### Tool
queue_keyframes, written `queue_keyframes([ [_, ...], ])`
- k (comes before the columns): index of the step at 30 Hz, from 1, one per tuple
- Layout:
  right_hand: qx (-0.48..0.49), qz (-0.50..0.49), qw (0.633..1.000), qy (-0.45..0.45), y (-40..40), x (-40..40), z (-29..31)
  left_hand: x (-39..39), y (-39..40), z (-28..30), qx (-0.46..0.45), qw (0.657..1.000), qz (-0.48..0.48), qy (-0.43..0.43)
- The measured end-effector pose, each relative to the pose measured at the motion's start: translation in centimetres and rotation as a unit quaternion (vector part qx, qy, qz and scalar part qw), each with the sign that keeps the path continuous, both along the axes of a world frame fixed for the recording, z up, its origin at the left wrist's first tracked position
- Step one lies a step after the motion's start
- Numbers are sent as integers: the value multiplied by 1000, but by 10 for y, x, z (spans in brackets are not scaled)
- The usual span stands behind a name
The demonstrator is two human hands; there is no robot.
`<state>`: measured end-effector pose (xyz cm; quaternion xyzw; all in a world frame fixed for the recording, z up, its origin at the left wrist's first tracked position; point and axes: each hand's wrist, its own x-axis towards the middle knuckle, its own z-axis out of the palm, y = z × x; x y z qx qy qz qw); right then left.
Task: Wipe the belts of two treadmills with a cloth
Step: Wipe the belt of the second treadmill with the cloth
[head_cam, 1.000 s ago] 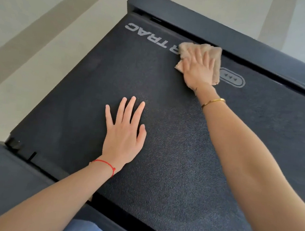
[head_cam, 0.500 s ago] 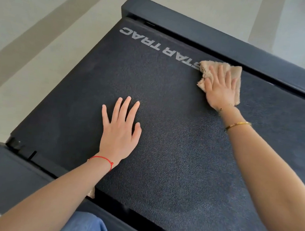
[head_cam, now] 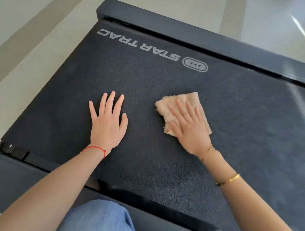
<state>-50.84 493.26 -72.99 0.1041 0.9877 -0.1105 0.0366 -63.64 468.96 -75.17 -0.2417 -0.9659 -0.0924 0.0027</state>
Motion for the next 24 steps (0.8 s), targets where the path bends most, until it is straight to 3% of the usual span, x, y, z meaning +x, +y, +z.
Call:
queue_keyframes([
  [4,-12,-164,986,-17,41,-4,3,1,1,1,6,1000,4,-5],
  [6,-13,-188,982,-24,31,-8,3,1,1,1,10,1000,5,-9],
  [14,4,62,998,-15,-94,69,4,5,-2,3,28,1000,-6,2],
  [18,4,111,994,-18,-96,109,3,4,-5,2,43,999,-15,2],
  [20,10,75,997,-22,-72,109,4,4,-6,3,43,999,-24,2],
  [24,9,-111,993,-28,-36,77,10,6,-5,4,52,997,-54,5],
])
